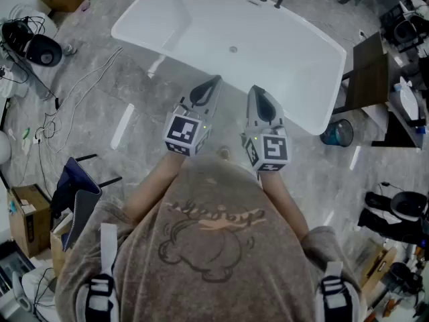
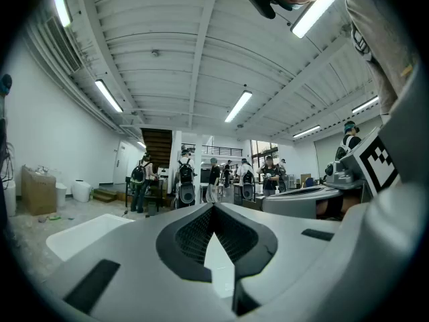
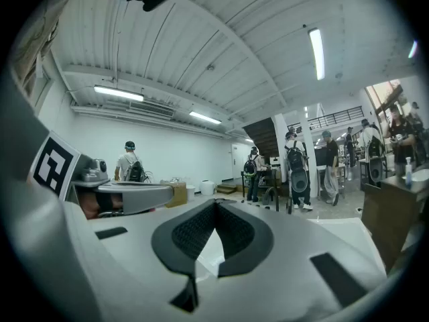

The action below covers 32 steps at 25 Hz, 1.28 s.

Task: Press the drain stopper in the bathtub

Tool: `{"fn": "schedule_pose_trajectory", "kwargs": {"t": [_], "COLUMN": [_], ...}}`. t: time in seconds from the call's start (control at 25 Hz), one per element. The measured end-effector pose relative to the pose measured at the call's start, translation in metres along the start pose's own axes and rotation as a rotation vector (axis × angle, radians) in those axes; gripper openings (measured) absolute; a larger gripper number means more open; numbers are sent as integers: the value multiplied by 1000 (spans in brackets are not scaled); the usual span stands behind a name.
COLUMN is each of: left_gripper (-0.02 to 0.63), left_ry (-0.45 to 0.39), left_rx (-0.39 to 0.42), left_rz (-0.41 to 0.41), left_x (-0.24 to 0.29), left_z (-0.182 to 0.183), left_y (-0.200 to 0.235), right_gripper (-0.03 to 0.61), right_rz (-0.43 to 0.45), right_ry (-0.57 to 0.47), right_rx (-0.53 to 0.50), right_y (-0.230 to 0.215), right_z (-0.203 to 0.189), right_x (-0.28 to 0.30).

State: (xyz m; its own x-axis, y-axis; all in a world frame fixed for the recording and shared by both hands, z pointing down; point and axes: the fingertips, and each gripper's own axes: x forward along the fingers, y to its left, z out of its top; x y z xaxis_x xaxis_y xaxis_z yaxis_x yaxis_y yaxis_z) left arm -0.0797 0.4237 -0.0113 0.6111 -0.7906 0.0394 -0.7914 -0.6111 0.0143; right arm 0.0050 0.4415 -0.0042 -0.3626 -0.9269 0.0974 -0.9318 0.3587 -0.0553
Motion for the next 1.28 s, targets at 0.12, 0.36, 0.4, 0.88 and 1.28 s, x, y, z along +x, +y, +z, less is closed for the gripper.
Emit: {"fn": "schedule_pose_trajectory", "kwargs": {"t": [0.12, 0.36, 0.4, 0.88, 1.28], "left_gripper": [11, 11, 11, 11, 9], "left_ry": [5, 9, 12, 10, 2], "left_rx": [-6, 7, 6, 9, -11], "left_rz": [-1, 12, 18, 92, 70], "left_x": [-1, 8, 11, 47, 72], "left_z": [0, -3, -4, -11, -8], "left_y": [-2, -6, -6, 6, 29], "right_gripper": [5, 6, 6, 6, 6], "right_rz": [3, 11, 14, 68, 78], "right_ry": [2, -15, -17, -10, 1], "right_rx": [-1, -1, -5, -21, -14], "right_y": [1, -12, -15, -55, -56], "right_z": [-1, 0, 1, -3, -8], "right_x": [-1, 1, 2, 27, 61]}}
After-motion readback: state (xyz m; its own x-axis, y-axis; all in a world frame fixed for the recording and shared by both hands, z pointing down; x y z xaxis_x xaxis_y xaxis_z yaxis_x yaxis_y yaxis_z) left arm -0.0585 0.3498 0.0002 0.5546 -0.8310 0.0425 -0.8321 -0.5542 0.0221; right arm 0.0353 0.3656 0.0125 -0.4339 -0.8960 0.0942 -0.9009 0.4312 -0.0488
